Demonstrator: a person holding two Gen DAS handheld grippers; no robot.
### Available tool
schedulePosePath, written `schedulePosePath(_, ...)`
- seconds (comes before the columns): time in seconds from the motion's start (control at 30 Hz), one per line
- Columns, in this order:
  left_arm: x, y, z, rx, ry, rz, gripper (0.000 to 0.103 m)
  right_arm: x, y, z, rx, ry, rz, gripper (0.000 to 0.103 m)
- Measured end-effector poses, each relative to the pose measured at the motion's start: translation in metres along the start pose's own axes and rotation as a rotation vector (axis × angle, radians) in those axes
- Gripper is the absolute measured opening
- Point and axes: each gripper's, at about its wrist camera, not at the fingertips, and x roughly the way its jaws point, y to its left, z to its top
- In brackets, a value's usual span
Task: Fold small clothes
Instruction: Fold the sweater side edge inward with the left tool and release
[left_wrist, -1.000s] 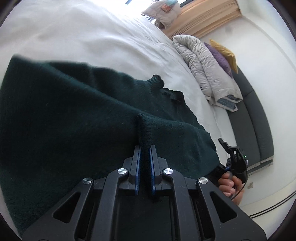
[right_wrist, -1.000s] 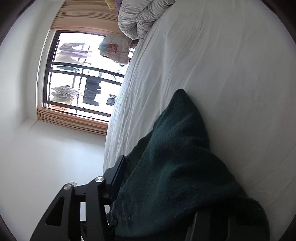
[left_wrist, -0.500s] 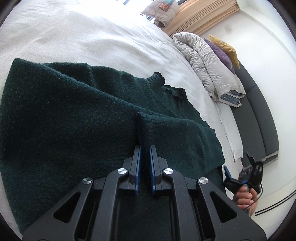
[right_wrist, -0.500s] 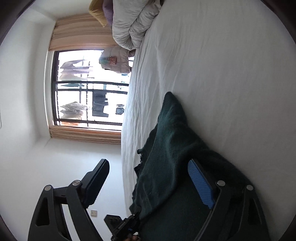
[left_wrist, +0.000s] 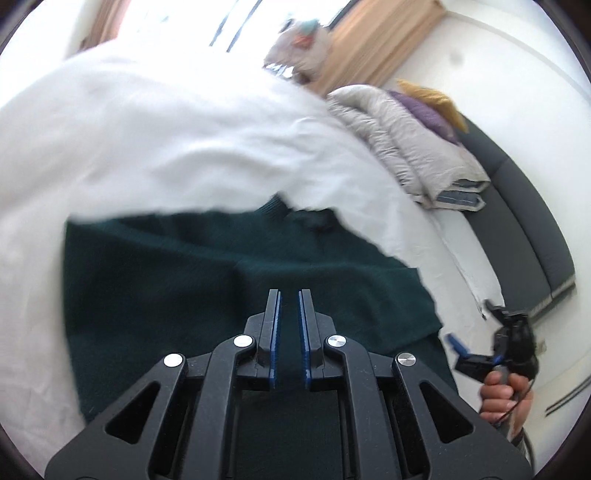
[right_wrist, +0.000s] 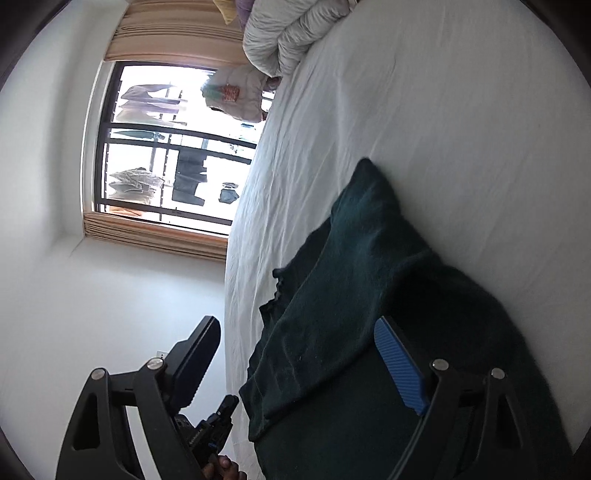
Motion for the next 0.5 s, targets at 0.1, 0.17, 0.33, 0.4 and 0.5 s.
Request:
schedulePosePath(0.1,0.02,-0.015,0.006,0.031,0.012,-0.026,0.009,0.011,0.009,-0.002,-0.03,0.002,0.067,0.088)
schedulePosePath(0.17,0.037,-0.016,0.003,0.02,0.049,-0.023,0.009,0.024,0.019,0.003,-0.079,0.019,0.148,0.088)
schedulePosePath(0.33,0.074,0.016,-0.024,-0.049,0.142,-0.028,0.008,0.068,-0.003,0.022,-0.107,0.093,-0.01,0.065)
schedulePosePath(0.4,0.074,0.033,-0.026,-0.125,0.138,-0.102,0.008,0.065,-0.017,0.026,-0.111,0.092,-0.068,0.039)
schedulePosePath(0.5,0.076,0.043,-0.026,-0.163,0.141,-0.137,0.008,0.042,-0.038,0.037,-0.074,0.046,-0.052,0.024)
